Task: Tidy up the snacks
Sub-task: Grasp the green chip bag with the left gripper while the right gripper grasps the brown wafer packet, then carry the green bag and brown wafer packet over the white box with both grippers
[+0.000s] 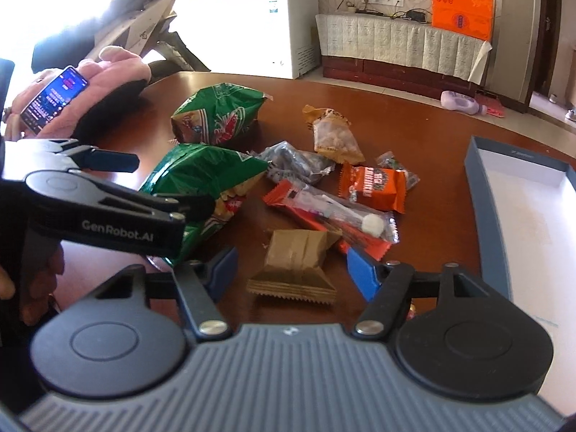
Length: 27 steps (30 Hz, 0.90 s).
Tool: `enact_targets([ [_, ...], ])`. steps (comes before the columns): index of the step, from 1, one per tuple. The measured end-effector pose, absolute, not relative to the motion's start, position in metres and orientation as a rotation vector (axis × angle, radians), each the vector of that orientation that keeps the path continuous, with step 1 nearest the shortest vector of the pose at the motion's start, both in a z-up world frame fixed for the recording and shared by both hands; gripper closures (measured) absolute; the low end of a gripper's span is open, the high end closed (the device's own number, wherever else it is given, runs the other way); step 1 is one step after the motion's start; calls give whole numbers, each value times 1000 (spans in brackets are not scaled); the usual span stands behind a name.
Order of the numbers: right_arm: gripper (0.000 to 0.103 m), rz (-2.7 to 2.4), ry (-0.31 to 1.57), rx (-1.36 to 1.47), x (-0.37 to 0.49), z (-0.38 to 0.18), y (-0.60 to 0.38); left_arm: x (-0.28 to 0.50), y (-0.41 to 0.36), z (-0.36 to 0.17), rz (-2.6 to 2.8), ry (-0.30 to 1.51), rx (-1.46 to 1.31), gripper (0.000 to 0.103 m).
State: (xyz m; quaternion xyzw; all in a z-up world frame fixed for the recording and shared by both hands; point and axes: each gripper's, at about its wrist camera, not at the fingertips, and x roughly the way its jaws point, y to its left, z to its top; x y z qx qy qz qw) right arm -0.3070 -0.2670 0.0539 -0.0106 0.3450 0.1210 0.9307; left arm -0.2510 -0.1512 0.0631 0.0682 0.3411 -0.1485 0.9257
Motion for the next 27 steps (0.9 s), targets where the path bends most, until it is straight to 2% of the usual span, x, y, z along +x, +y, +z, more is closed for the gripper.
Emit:
enact_targets([
  [2, 41, 258, 724, -37, -302, 50, -262, -248, -153, 59, -306, 720, 132, 0],
  [8, 46, 266, 741, -85, -293, 44, -251, -241, -151, 52, -300, 752, 104, 0],
  [9, 56, 264, 747, -92, -291, 43, -251, -241, -151, 52, -303, 757, 98, 2],
  [10, 58, 266, 756, -94, -289, 42, -250, -240, -151, 51, -318, 759, 90, 13],
  [11, 58, 266, 754, -91, -289, 42, -251, -241, -151, 52, -331, 761, 84, 18],
  [17, 60, 274, 761, -88, -291, 44, -251, -243, -156, 52, -349, 757, 111, 29],
  [27, 63, 287, 755, -108, -303, 50, -252, -248, -155, 58, -371, 737, 113, 35],
])
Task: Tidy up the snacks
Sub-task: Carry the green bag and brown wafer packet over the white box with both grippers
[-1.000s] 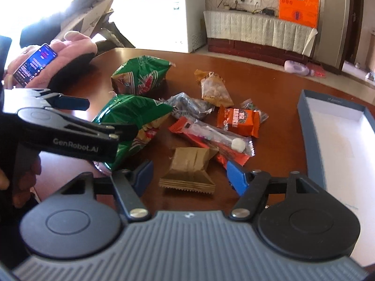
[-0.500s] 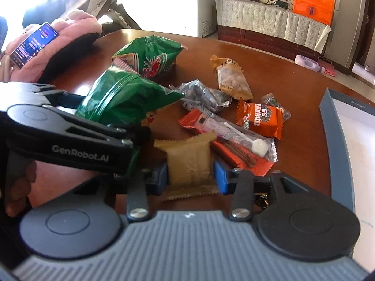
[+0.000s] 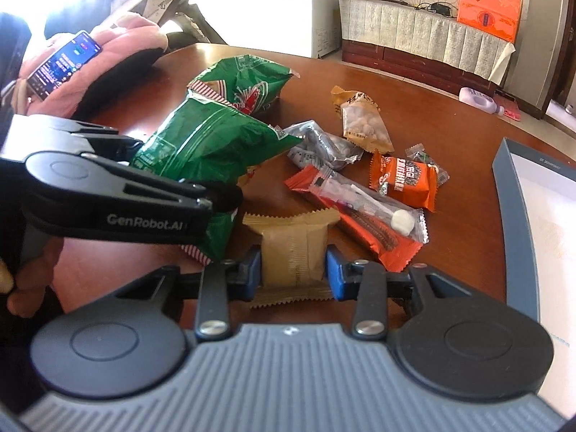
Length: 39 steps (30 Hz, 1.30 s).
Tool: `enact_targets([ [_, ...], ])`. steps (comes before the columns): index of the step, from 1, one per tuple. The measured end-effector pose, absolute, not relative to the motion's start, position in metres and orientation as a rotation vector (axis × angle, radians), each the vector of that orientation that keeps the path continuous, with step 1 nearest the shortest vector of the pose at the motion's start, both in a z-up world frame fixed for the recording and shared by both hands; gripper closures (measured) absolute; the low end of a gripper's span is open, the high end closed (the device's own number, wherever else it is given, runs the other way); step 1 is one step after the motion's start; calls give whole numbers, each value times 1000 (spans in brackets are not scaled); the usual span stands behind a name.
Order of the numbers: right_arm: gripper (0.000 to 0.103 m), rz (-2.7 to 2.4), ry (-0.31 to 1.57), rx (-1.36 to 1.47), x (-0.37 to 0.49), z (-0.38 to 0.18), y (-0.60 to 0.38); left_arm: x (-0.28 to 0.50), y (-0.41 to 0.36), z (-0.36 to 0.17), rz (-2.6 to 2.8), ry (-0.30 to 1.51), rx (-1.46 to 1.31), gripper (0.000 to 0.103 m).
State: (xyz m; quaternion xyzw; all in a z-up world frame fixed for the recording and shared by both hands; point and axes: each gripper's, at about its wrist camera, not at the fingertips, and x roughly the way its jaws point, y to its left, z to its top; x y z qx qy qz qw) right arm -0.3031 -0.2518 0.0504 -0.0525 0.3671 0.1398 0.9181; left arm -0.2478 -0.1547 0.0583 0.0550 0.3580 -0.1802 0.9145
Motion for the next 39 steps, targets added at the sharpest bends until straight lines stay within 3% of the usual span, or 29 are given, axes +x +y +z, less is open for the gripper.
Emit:
enact_targets([
  [39, 63, 261, 644, -23, -337, 89, -300, -267, -177, 81, -366, 641, 143, 35],
])
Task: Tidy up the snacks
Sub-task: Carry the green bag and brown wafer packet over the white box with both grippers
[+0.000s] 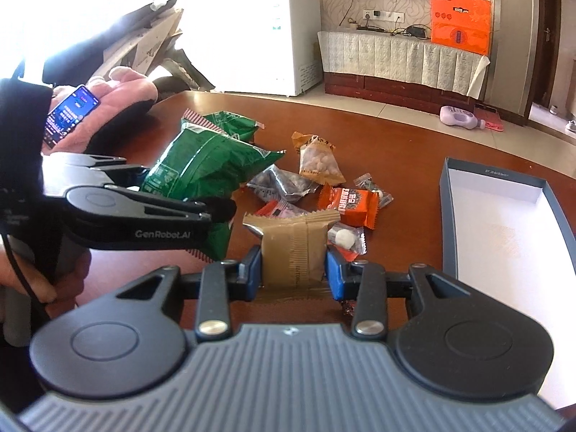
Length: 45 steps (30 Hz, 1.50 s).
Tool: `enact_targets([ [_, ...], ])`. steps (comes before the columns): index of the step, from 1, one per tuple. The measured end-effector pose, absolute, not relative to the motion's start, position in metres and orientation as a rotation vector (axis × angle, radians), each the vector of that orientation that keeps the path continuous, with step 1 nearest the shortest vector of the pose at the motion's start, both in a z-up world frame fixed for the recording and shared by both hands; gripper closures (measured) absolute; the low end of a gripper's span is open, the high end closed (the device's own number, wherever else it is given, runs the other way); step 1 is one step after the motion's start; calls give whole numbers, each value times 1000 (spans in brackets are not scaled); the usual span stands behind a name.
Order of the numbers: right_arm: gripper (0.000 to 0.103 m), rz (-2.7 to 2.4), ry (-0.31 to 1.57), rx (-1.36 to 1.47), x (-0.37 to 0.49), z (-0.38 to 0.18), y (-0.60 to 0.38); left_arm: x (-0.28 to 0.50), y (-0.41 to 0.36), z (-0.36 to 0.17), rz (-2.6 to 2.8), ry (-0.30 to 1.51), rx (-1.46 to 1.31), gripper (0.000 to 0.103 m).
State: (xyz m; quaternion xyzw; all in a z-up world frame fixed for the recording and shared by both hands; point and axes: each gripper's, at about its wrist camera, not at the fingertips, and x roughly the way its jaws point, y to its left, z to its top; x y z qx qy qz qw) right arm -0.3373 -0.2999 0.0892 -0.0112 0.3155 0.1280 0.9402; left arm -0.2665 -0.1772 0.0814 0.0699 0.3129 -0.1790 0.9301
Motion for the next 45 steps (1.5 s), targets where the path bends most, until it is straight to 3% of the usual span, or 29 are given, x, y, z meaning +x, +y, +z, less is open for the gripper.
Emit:
enact_targets([
  [45, 63, 140, 581, 52, -367, 106, -365, -285, -254, 121, -502, 578, 138, 35],
])
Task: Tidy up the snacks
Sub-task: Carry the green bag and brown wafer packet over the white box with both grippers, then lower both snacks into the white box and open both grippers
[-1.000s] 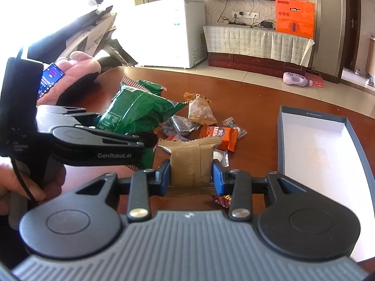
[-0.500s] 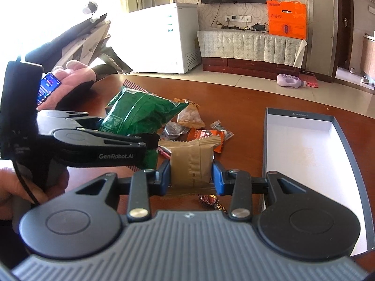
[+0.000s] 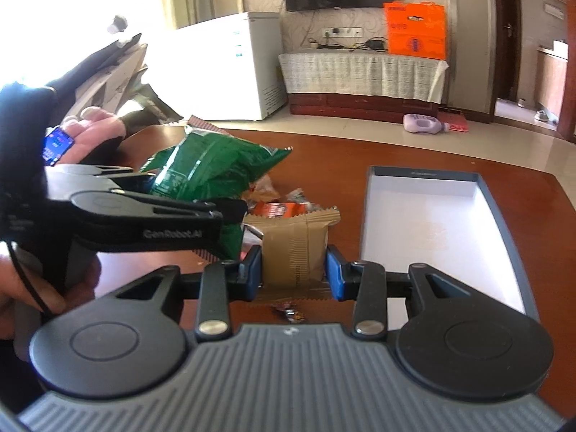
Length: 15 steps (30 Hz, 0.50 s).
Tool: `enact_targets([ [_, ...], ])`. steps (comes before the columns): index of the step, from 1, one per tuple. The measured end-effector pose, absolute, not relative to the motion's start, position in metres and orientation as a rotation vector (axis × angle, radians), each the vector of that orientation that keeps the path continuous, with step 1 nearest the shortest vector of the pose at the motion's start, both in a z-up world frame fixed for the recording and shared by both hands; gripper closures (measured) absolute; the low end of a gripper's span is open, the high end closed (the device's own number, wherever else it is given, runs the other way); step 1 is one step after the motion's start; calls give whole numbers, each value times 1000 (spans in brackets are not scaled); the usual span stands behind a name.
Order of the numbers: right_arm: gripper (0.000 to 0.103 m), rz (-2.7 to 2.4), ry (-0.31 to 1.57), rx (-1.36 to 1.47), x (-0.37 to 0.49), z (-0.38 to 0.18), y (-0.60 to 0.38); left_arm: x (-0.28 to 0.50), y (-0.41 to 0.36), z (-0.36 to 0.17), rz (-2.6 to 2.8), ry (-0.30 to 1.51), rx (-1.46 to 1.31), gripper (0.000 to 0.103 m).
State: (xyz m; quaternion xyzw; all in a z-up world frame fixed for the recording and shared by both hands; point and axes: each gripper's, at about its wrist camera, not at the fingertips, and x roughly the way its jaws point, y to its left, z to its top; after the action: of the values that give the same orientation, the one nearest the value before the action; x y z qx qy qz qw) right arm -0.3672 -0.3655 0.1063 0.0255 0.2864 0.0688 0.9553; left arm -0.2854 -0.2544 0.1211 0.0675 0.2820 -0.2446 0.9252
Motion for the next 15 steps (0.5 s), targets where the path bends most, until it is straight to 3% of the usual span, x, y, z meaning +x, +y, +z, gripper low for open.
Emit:
enact_targets([
  [15, 63, -36, 677, 85, -343, 87, -422, -257, -369, 120, -655, 581, 170, 35],
])
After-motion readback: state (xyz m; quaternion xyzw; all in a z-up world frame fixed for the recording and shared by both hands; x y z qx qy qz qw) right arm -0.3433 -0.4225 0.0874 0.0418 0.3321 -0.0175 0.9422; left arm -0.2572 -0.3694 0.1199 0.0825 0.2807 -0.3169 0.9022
